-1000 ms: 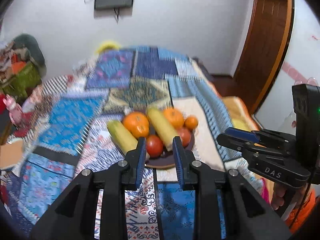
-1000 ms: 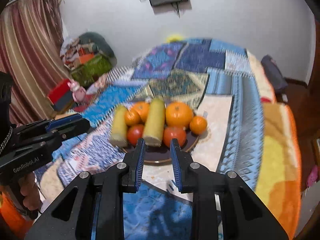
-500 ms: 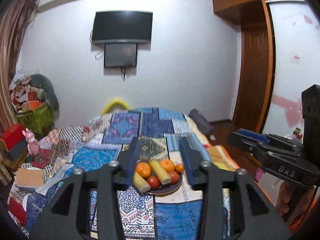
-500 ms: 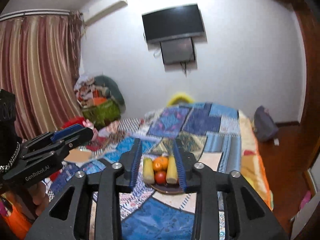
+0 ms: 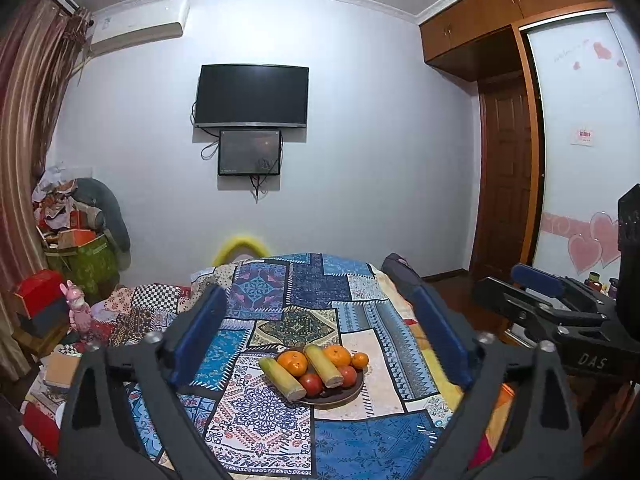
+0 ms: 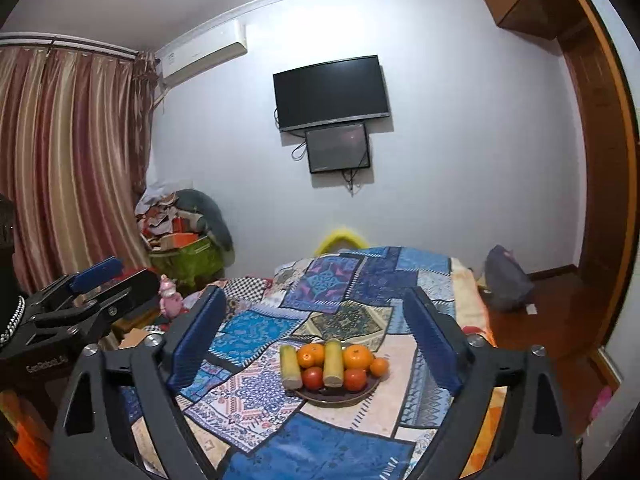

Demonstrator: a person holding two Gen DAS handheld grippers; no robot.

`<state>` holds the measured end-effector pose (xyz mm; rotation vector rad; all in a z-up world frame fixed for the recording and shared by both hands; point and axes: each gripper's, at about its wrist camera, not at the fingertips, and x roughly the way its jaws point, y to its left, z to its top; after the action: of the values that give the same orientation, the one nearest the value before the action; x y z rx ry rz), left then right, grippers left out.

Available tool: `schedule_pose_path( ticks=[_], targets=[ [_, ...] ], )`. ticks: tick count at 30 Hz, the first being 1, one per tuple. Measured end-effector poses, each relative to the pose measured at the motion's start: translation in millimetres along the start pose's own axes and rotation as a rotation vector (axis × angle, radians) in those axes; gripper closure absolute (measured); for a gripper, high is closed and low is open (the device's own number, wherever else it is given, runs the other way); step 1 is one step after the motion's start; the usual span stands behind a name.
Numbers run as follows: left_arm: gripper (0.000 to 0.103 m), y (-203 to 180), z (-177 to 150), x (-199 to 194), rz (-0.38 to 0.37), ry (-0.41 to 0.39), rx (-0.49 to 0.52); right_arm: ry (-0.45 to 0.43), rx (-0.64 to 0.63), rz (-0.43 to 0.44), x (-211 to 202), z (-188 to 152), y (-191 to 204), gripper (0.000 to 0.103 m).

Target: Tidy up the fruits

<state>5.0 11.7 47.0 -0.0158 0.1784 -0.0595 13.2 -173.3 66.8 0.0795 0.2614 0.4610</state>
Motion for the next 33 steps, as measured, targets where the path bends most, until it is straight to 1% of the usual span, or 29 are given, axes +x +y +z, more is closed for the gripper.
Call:
schedule_pose_path(
  ticks=[2,5,10,19,33],
  targets=[
    [0.001,-1.2,-0.4,-4.0,0.004,-0.006,0.004,-0.01,0.005,-0.016,-3.3,0.0,0.8,0.0],
    [0.0,-1.7,-1.9,-7.6,0.017,-0.011,0.011,-0.021,0.012,-0.033,-7.2,0.0,1.4,0.0],
    [0.0,-2.8,-4.0,-8.0,0.015,-0.005,0.005,-0.025,-0.004,-0.046,-12.3,-1.1,4.4,0.0],
    [0.0,0.3,-3.9,-7.2,0.014,-0.003,-0.007,-0.033,-0.038,-0.055,-15.9,-2.1,13.0,0.0],
    [0.0,1.0,-5.9,-6.8,0.01,-0.002,-0.007,-0.037,-0.035,-0.063,-18.9,0.9,14.3,0.0]
  ],
)
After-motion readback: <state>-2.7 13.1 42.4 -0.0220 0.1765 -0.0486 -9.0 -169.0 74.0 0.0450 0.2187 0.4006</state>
